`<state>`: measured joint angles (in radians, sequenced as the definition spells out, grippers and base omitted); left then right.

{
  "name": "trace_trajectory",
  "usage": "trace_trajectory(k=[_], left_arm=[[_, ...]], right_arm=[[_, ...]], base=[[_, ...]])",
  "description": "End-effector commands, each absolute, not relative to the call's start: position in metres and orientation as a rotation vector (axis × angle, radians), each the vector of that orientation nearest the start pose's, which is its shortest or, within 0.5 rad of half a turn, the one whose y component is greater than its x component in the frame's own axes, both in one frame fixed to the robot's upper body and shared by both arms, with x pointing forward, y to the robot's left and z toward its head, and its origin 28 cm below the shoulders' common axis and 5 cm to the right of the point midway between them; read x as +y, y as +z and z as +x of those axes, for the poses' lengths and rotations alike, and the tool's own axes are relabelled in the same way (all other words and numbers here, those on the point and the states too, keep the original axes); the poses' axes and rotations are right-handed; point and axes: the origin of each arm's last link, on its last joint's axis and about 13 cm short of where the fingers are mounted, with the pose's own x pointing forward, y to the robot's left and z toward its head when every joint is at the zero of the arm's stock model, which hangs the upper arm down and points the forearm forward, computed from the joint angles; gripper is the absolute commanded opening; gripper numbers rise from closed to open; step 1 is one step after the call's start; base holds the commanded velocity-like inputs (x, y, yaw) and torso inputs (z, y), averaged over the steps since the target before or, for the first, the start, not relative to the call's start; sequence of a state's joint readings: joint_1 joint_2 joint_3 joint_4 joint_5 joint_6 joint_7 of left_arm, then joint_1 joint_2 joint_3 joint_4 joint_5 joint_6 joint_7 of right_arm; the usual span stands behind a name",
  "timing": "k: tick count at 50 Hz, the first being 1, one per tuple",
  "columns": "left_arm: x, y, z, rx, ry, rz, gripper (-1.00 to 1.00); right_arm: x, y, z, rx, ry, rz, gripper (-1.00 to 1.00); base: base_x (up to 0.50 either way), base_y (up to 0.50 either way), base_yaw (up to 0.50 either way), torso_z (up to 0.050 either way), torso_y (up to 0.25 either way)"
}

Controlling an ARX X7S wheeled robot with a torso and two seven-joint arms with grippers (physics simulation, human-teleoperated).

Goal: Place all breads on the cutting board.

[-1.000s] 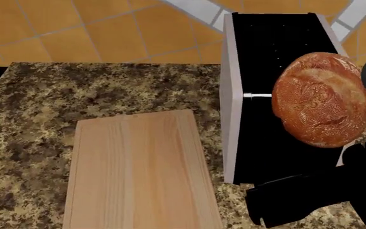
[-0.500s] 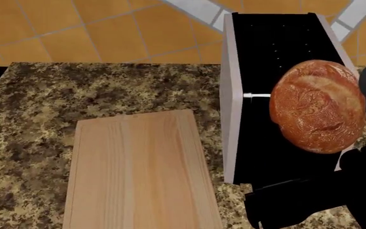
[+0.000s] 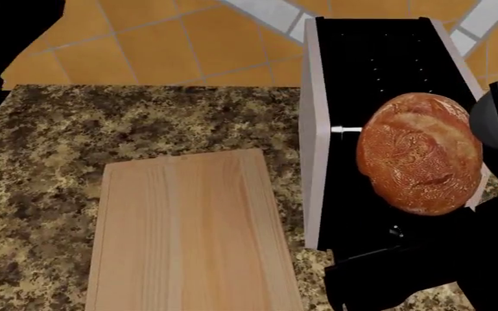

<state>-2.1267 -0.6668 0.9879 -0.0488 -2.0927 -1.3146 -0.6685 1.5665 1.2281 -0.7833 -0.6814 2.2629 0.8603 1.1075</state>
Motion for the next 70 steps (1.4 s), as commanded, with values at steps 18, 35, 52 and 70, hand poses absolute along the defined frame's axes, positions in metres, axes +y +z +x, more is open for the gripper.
trace_trajectory(k=[18,35,52,70], left_arm=[[0.182,0.435,0.281,0.450,-0.634,0.588,-1.00],[0.168,0.418,0.335,0.582,-0.602,0.561,-1.00],[0.151,0.401,0.365,0.769,-0.673,0.810,-1.00],[0.153,0.356,0.385,0.793,-0.758,0.705,-1.00]], right_arm=[[-0.156,0.317,0.151,0.221,0.189,-0.223,-1.00],[-0.157,0.310,0.156,0.240,0.212,-0.213,-1.00],[-0.156,0.302,0.163,0.274,0.216,-0.220,-1.00],[-0.164,0.287,0.167,0.291,0.217,-0.183,-1.00]], base=[[0.00,0.00,0.00,0.001,0.001],[0.00,0.00,0.00,0.000,0.001],[0.00,0.00,0.00,0.001,0.001],[0.00,0.00,0.00,0.000,0.001]])
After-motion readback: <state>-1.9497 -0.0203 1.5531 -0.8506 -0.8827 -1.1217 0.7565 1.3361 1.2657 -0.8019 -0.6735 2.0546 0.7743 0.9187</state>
